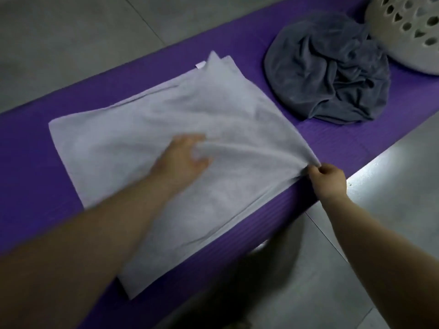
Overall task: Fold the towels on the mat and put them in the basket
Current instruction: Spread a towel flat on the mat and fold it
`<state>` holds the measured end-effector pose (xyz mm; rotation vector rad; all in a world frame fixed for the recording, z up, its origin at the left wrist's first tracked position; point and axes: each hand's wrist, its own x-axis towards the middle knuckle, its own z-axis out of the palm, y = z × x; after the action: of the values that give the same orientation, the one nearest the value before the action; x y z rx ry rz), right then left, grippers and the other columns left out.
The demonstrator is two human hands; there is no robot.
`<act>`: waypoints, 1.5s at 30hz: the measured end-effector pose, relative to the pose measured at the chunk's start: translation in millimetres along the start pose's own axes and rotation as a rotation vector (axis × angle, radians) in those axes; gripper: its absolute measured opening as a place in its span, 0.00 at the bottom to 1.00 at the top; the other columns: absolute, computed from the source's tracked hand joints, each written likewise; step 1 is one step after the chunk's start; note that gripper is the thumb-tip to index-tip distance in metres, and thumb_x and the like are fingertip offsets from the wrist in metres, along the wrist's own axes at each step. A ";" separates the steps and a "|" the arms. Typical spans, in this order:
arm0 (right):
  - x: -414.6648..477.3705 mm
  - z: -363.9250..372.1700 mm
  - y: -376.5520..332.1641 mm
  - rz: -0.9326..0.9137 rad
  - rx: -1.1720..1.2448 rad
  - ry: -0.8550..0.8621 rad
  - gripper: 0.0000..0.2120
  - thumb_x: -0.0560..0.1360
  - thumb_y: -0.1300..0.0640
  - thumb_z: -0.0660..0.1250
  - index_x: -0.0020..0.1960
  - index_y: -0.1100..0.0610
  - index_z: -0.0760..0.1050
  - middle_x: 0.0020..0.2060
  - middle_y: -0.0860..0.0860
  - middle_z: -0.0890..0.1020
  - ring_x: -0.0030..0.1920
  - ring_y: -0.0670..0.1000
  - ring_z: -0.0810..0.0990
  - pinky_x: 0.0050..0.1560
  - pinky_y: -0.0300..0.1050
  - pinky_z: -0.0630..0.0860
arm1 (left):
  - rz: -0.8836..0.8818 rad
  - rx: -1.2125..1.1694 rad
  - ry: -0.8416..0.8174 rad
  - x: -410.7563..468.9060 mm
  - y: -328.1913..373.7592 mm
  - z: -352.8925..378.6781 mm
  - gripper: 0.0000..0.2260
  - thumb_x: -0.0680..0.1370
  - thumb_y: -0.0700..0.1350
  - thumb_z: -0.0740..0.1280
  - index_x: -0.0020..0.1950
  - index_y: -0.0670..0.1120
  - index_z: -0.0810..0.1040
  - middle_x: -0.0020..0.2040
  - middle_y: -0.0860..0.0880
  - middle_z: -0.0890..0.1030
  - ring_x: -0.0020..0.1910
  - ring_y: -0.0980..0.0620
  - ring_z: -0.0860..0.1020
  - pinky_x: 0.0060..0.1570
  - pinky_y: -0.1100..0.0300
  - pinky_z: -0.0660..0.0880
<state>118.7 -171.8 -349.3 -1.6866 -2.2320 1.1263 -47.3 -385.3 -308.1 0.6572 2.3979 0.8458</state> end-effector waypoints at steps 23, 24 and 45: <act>9.5 9.3 9.6 -0.879 -1.152 -0.116 0.16 0.67 0.63 0.53 0.42 0.68 0.77 0.42 0.65 0.82 0.39 0.65 0.82 0.42 0.65 0.76 | 0.304 0.640 -0.063 -149.0 -118.0 32.6 0.21 0.44 0.32 0.79 0.32 0.43 0.78 0.27 0.49 0.77 0.23 0.50 0.76 0.20 0.60 0.72; 11.5 5.8 11.7 -0.857 -1.168 -0.161 0.17 0.67 0.63 0.52 0.43 0.68 0.77 0.43 0.65 0.82 0.40 0.65 0.82 0.43 0.68 0.74 | 0.283 0.661 -0.073 -147.7 -116.7 22.8 0.21 0.44 0.30 0.79 0.32 0.43 0.78 0.26 0.49 0.76 0.21 0.50 0.74 0.18 0.62 0.68; -27.3 13.4 -29.4 -0.934 -1.076 -0.071 0.17 0.62 0.59 0.52 0.32 0.62 0.79 0.27 0.57 0.81 0.26 0.56 0.80 0.33 0.48 0.78 | -0.053 0.060 0.239 -78.5 -64.7 -177.7 0.18 0.76 0.30 0.57 0.37 0.52 0.74 0.36 0.46 0.77 0.27 0.56 0.76 0.23 0.75 0.71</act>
<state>99.2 -204.9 -331.8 -0.4165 -3.2862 -0.3046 -112.4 -551.7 -208.0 0.5378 2.6511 0.8760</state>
